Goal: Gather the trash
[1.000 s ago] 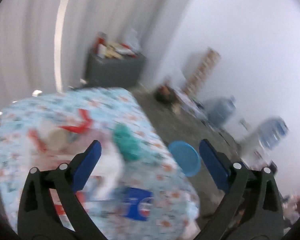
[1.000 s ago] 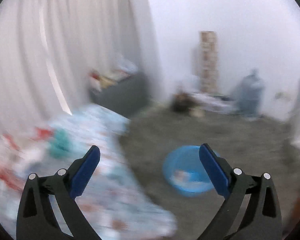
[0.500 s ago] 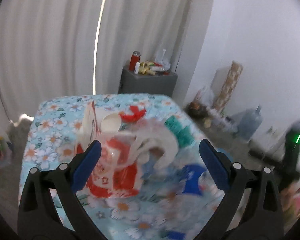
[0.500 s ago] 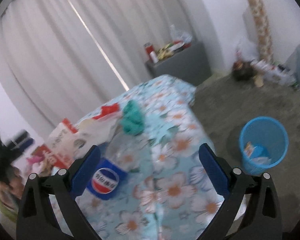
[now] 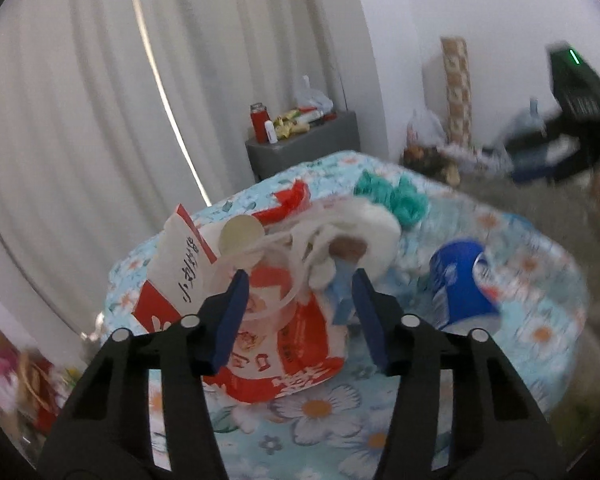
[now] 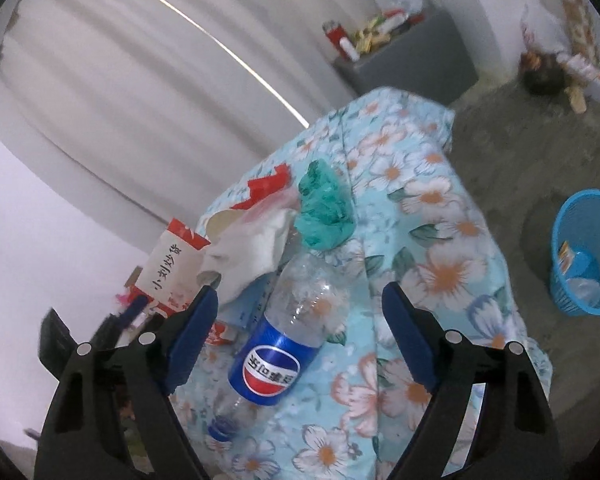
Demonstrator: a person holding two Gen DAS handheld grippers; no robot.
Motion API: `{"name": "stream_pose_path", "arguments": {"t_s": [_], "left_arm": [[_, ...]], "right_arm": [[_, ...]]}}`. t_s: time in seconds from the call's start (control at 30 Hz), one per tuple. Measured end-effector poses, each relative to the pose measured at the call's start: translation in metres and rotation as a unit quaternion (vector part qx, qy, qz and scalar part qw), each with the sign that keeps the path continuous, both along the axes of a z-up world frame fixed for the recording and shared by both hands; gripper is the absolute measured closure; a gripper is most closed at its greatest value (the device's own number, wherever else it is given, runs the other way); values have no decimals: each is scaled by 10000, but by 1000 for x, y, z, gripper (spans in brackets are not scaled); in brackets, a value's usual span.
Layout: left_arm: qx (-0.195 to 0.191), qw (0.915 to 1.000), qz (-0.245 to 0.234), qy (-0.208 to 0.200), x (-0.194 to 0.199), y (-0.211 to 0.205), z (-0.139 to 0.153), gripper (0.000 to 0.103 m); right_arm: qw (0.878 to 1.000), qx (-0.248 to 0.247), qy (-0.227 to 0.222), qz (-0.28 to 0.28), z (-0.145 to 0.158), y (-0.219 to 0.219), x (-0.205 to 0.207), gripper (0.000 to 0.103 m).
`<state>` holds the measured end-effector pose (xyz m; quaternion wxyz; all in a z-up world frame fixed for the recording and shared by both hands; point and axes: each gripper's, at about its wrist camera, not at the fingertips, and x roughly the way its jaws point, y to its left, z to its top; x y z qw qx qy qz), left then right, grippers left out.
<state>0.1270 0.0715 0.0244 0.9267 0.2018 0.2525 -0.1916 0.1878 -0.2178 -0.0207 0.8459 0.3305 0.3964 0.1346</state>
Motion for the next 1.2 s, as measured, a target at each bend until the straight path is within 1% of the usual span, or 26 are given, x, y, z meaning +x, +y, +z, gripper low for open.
{"name": "stream_pose_path", "arguments": {"t_s": [0.03, 0.1, 0.2, 0.27, 0.3, 0.4, 0.47, 0.53, 0.6, 0.67, 0.7, 0.73, 0.8, 0.9, 1.0, 1.2], "left_arm": [[158, 9999, -17, -27, 1, -1, -3, 57], [336, 9994, -58, -73, 3, -2, -8, 60], [566, 9983, -85, -71, 10, -2, -13, 61], [719, 9974, -66, -62, 15, -2, -17, 62], [761, 9971, -75, -51, 16, -1, -18, 62], [888, 9960, -78, -22, 23, 0, -22, 62], [935, 9956, -107, 21, 27, 1, -25, 62], [1005, 9949, -105, 68, 30, 1, -28, 64], [1065, 9942, -84, 134, 33, 2, -33, 69], [1085, 9938, -47, 244, 38, 3, -37, 73], [1073, 9938, -17, 296, 41, 5, -39, 76], [1053, 9939, -3, 327, 43, 6, -40, 76], [986, 9945, 15, 365, 44, 8, -40, 80], [937, 9949, -5, 368, 42, 10, -40, 86], [930, 9951, -51, 347, 41, 10, -39, 89], [961, 9949, -118, 288, 33, 8, -37, 94]], "right_arm": [[10000, 44, 66, 52, -1, 1, 7, 23], [9996, 108, 213, 153, -1, 3, 20, 23], [9986, 150, 378, 339, -2, 10, 41, 24], [9974, 309, 567, 304, -6, 12, 52, 26], [9967, 403, 600, 374, -6, 15, 57, 30], [9929, 721, 623, 706, -6, 33, 67, 30], [9908, 787, 695, 855, -6, 44, 73, 31], [9889, 783, 819, 960, -9, 56, 82, 34], [9870, 826, 971, 975, -14, 63, 92, 38], [9853, 938, 1074, 937, -18, 64, 102, 42], [9831, 1118, 1134, 906, -21, 64, 109, 45], [9815, 1225, 1170, 888, -22, 63, 112, 47], [9772, 1498, 1259, 828, -26, 60, 122, 51], [9712, 1751, 1454, 702, -35, 58, 139, 56], [9655, 1915, 1650, 629, -45, 59, 152, 63], [9576, 2076, 1904, 599, -58, 63, 165, 70]]}}
